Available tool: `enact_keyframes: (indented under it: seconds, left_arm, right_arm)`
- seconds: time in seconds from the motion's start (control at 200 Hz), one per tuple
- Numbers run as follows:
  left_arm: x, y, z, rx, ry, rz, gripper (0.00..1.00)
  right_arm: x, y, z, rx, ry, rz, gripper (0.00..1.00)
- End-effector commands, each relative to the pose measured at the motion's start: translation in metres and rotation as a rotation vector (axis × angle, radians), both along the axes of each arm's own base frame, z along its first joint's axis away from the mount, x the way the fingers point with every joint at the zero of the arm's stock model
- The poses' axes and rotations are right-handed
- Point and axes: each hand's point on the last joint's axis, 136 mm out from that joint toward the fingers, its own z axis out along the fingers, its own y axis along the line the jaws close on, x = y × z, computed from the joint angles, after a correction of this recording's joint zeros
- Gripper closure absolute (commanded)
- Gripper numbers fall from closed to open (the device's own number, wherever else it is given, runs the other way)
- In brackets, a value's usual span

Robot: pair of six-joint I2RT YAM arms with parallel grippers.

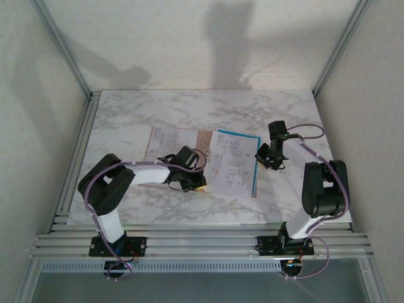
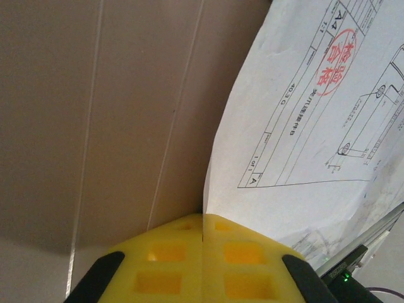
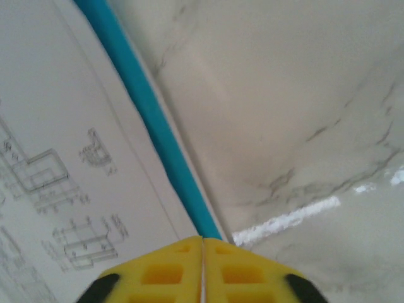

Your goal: Put the files into the folder

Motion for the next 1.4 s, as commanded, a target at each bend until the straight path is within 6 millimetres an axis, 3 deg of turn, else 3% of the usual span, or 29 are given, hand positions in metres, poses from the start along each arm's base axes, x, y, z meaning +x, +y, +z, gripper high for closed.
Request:
enact_keyframes:
  seconds: [0.0, 0.16, 0.35, 0.671, 0.791, 0.971, 1.212, 1.282, 1.392]
  left_arm:
    - [0.005, -0.002, 0.01, -0.007, -0.02, 0.008, 0.88]
    - [0.008, -0.003, 0.012, -0.005, -0.028, 0.007, 0.78]
    - [0.014, -0.006, 0.012, 0.006, -0.038, 0.0, 0.78]
    - [0.03, -0.014, 0.013, 0.02, -0.063, 0.006, 0.69]
    - [0.033, -0.011, 0.014, 0.04, -0.076, 0.009, 0.64]
    - [0.033, 0.01, 0.024, 0.141, -0.11, 0.039, 0.5]
    - [0.027, 0.047, 0.037, 0.336, -0.169, 0.025, 0.44]
    - [0.02, 0.038, 0.042, 0.307, -0.19, -0.041, 0.48]
    - [0.003, -0.006, 0.056, 0.203, -0.244, -0.235, 0.62]
  right_arm:
    - [0.019, -0.017, 0.002, -0.073, -0.003, -0.064, 0.99]
    - [0.034, -0.018, -0.012, -0.075, 0.025, -0.07, 1.0]
    - [0.04, -0.013, -0.024, -0.058, 0.063, -0.065, 1.0]
    - [0.043, 0.004, -0.023, 0.032, 0.046, -0.049, 1.0]
    - [0.042, 0.001, -0.013, 0.019, 0.032, -0.042, 1.0]
    - [0.045, -0.018, 0.016, -0.095, -0.008, -0.047, 1.0]
    - [0.079, -0.009, 0.039, -0.067, -0.1, -0.007, 1.0]
    - [0.095, 0.002, 0.041, -0.024, -0.125, 0.03, 1.0]
    - [0.117, 0.014, 0.038, 0.006, -0.129, 0.082, 1.0]
